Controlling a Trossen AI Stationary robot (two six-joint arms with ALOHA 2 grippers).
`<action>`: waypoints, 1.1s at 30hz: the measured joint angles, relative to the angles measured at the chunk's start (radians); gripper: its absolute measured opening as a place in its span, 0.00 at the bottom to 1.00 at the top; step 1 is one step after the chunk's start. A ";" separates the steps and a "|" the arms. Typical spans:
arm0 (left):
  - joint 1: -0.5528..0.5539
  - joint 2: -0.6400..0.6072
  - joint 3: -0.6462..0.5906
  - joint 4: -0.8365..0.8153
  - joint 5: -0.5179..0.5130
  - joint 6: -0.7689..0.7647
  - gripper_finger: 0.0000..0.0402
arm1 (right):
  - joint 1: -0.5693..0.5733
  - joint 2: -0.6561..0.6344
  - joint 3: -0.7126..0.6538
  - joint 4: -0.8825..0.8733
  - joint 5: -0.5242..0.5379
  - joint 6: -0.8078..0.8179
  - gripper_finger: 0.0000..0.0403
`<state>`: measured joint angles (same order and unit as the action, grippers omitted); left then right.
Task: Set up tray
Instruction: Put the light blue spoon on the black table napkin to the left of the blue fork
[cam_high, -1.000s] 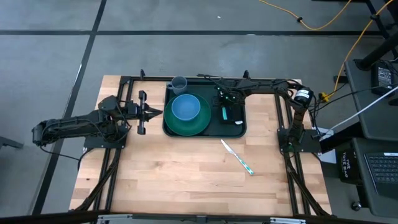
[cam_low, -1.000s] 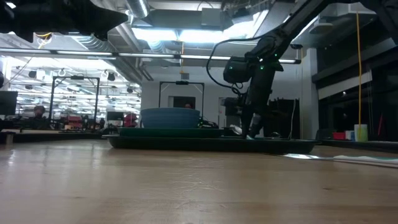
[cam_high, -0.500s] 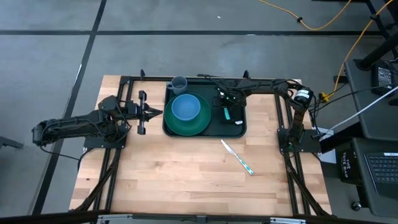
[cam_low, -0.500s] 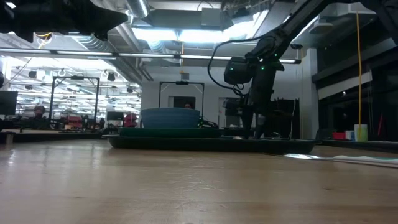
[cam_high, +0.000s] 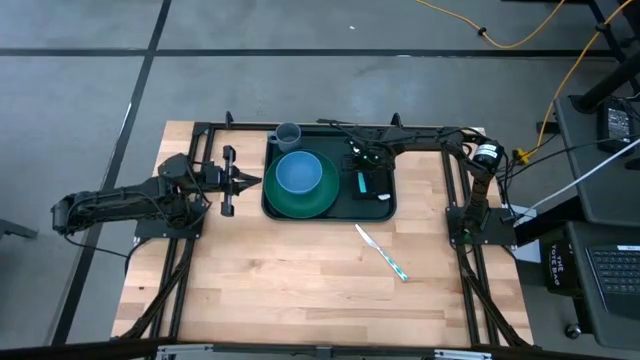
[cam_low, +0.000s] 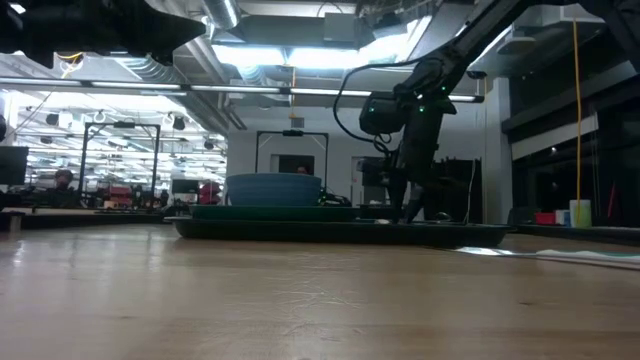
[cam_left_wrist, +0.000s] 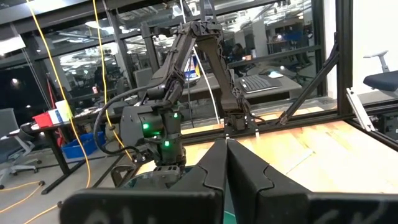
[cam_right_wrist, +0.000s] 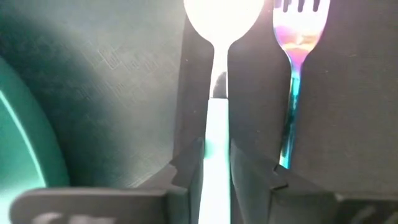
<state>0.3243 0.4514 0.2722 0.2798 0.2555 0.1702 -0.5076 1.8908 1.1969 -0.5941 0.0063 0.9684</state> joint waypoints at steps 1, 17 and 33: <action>0.000 0.000 0.000 0.000 0.000 0.000 0.01 | 0.000 0.000 0.000 0.000 0.000 0.000 0.20; 0.000 0.000 0.000 0.000 0.000 0.000 0.01 | 0.000 0.000 0.000 -0.001 0.000 -0.005 0.19; 0.000 0.000 0.000 0.000 0.000 0.000 0.01 | 0.000 -0.002 0.000 -0.002 -0.008 -0.012 0.19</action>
<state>0.3244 0.4514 0.2722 0.2799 0.2554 0.1702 -0.5075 1.8893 1.1969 -0.5957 -0.0020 0.9565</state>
